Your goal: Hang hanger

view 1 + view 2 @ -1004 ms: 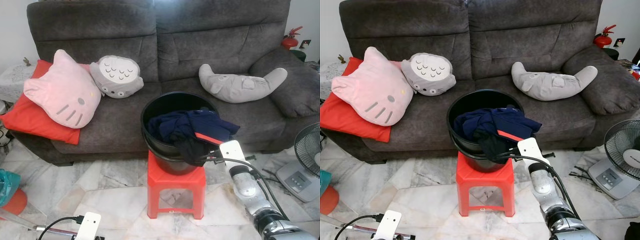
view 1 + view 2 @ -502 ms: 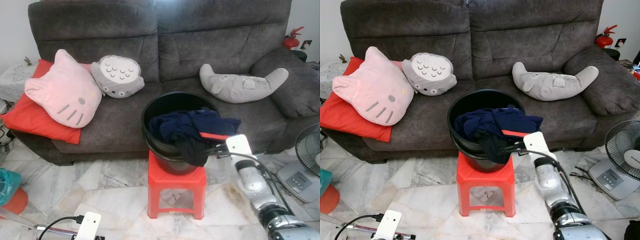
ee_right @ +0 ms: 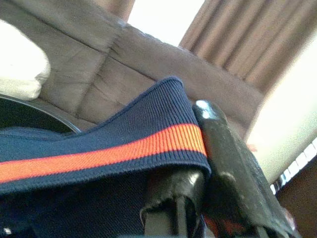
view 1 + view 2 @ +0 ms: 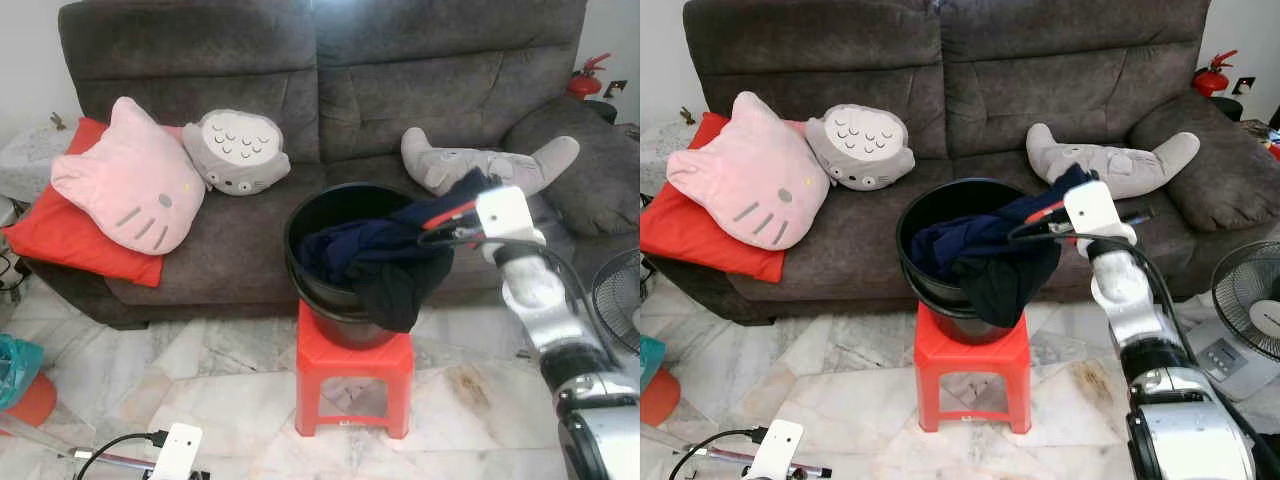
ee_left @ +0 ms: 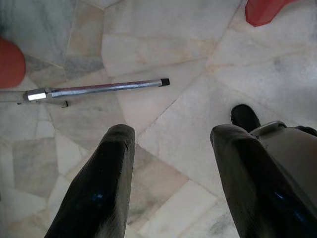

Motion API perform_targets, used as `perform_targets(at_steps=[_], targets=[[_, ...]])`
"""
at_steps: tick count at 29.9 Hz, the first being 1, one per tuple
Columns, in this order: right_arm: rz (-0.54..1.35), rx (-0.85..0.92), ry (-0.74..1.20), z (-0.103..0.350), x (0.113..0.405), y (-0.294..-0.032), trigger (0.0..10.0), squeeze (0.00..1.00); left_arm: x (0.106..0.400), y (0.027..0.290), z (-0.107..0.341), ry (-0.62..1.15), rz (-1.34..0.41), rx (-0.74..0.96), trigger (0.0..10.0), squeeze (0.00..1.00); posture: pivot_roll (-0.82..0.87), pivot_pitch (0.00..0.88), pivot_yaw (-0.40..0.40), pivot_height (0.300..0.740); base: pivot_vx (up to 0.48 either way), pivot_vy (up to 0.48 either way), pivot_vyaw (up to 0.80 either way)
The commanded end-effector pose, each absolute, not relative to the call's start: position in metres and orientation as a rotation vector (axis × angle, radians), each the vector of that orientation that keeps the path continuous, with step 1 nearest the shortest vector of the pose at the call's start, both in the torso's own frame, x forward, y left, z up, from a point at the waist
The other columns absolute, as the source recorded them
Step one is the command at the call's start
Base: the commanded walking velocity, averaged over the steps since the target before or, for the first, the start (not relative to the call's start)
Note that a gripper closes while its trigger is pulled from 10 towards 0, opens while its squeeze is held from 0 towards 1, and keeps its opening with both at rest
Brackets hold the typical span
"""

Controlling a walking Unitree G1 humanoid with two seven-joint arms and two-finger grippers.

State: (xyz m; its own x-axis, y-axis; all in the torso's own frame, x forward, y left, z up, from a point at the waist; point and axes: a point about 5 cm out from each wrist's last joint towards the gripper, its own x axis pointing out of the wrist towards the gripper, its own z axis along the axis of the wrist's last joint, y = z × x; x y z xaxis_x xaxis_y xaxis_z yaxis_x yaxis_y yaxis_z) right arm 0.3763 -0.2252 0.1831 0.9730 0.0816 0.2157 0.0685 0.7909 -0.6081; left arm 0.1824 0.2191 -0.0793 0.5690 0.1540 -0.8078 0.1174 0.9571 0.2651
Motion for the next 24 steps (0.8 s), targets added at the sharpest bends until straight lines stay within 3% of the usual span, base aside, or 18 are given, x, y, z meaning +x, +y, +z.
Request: perform_targets(at_steps=[1,6,13,21,24], targets=[[0.083,-0.736,-0.278,0.204,0.382,-0.216,10.0,0.0,0.179,0.224,-0.08,0.984,0.028,0.325,10.0,0.0,-0.16,0.0,0.082,0.74,0.0,0.0,0.0],[0.169,-0.896,-0.339,0.24,0.386,-0.212,10.0,0.0,0.179,0.225,-0.08,0.986,0.027,0.326,10.0,0.0,-0.18,0.0,0.087,0.74,0.0,0.0,0.0],[0.095,-0.806,-0.41,0.261,0.385,-0.21,10.0,0.0,0.179,0.225,-0.08,0.987,0.028,0.319,10.0,0.0,-0.17,0.0,0.083,0.74,0.0,0.0,0.0],[-0.048,-0.423,-0.366,0.219,0.366,-0.201,10.0,0.0,0.176,0.225,-0.081,0.989,0.027,0.297,10.0,0.0,-0.17,0.0,0.077,0.74,0.0,0.0,0.0],[-0.06,-0.239,-0.298,0.176,0.343,-0.182,10.0,0.0,0.174,0.226,-0.082,0.99,0.025,0.296,10.0,0.0,-0.16,0.0,0.068,0.74,0.0,0.0,0.0]])
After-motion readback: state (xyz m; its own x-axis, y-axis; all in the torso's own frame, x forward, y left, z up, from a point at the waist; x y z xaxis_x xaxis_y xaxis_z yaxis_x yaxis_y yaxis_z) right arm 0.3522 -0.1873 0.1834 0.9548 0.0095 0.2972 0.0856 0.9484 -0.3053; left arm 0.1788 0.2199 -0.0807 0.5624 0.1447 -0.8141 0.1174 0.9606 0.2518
